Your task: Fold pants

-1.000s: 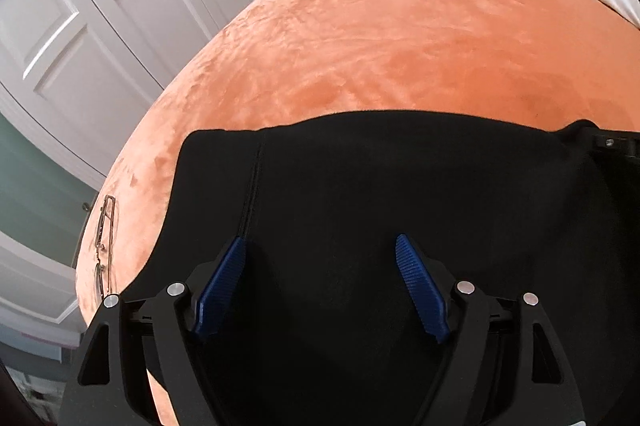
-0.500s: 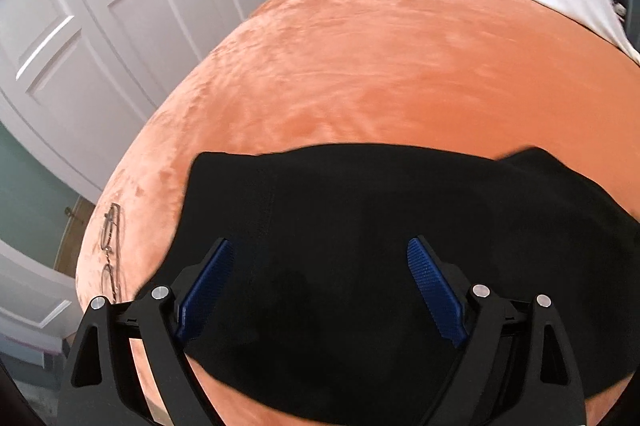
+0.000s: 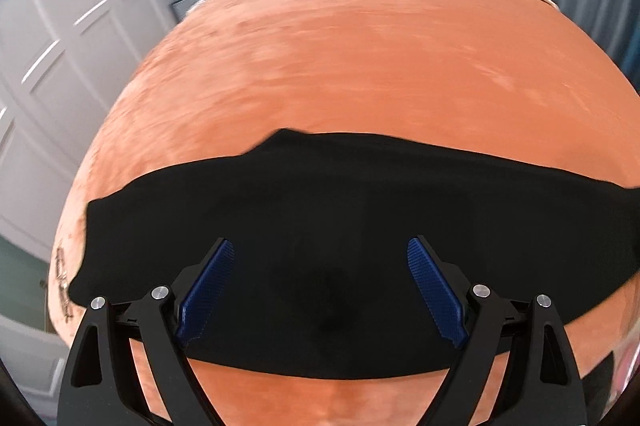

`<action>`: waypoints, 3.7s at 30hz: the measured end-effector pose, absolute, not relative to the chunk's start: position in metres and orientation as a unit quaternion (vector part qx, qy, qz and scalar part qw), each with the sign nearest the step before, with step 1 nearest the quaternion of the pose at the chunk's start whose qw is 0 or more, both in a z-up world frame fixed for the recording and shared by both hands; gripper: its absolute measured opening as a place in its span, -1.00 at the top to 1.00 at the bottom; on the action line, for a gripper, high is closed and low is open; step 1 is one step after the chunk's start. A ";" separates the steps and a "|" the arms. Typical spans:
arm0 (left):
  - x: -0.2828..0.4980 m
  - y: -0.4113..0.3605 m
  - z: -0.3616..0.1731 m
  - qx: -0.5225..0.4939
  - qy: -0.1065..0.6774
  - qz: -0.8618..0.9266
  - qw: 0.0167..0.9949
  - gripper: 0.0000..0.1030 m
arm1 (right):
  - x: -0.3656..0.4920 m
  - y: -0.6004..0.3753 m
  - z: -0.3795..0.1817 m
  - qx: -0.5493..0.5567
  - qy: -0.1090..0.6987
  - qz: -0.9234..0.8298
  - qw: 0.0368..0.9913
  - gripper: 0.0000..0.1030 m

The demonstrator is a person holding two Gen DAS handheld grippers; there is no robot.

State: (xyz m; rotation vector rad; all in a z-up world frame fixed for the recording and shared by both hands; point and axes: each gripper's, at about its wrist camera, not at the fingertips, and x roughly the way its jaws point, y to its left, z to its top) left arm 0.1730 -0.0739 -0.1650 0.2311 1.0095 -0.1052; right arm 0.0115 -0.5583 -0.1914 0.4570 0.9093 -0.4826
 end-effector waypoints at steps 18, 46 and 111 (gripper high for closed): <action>0.165 -0.158 -0.177 0.155 0.497 -0.065 0.852 -0.68 | 0.013 -0.555 -0.169 0.186 0.387 -0.196 0.881 0.35; 0.103 -0.150 -0.179 0.157 0.518 -0.059 0.839 -0.68 | -0.038 -0.595 -0.236 0.328 0.402 -0.198 0.831 -0.36; 0.087 0.101 -0.157 0.041 0.493 0.009 0.869 -0.69 | 0.136 -0.057 -0.174 0.056 0.499 0.073 0.862 0.45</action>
